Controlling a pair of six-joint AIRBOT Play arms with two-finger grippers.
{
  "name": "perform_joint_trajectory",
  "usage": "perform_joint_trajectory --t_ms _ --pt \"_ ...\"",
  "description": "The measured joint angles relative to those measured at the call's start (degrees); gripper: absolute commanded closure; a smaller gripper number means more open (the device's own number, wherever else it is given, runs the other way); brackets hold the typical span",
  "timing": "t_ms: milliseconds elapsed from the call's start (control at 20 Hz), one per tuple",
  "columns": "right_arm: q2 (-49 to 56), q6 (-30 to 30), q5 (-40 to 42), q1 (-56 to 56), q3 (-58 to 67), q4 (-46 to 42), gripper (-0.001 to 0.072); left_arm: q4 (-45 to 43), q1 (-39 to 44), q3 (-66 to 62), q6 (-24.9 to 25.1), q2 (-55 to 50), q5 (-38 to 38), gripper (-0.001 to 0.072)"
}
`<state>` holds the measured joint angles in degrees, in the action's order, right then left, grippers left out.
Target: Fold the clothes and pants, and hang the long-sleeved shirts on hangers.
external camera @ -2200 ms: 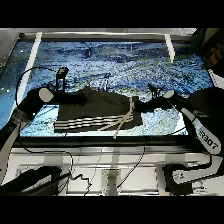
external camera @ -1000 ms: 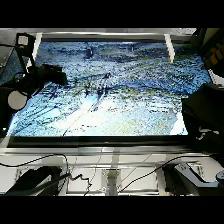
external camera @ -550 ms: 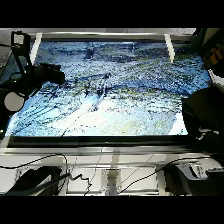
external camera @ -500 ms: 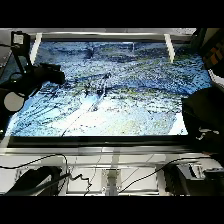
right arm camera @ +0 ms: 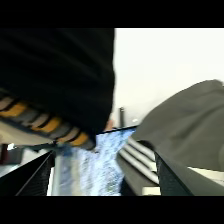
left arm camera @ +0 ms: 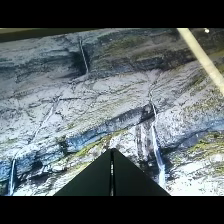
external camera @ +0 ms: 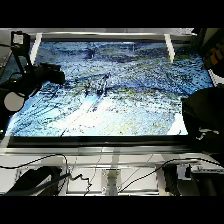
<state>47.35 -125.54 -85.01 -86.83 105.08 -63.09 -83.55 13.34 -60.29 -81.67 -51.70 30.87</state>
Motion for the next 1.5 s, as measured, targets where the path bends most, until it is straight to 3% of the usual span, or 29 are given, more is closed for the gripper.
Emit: perform_joint_trajectory --t_ms 200,300,400,450,700,900,1200,1500 --pt "0.2 -0.4 3.4 0.0 0.0 8.4 0.0050 0.0 0.0 0.0 0.0 -0.1 0.0 0.0699" --pt "0.2 1.2 4.9 0.1 0.0 13.9 0.0306 0.0 0.0 0.0 0.0 -0.1 0.0 0.0699" --pt "0.2 7.3 5.1 0.1 0.0 20.4 0.0615 0.0 0.0 0.0 0.0 -0.1 0.0 0.0699" --pt "0.2 10.6 4.7 0.3 0.0 24.0 0.0683 0.0 0.0 0.0 0.0 -0.1 0.0 0.0699" --pt "0.2 24.3 2.0 10.6 -0.2 37.9 0.0683 0.0 0.0 0.0 0.0 -0.1 0.0 0.0699" --pt "0.2 31.8 -2.0 29.5 -0.3 37.7 0.0684 0.0 0.0 0.0 0.0 -0.1 0.0 0.0699" --pt "0.2 35.8 -5.6 61.4 -6.8 22.8 0.0684 0.0 0.0 0.0 0.0 -0.1 0.0 0.0699" --pt "1.8 34.4 -0.8 81.4 -23.5 -4.3 0.0685 0.0 0.0 0.0 0.0 -0.1 0.0 0.0699"
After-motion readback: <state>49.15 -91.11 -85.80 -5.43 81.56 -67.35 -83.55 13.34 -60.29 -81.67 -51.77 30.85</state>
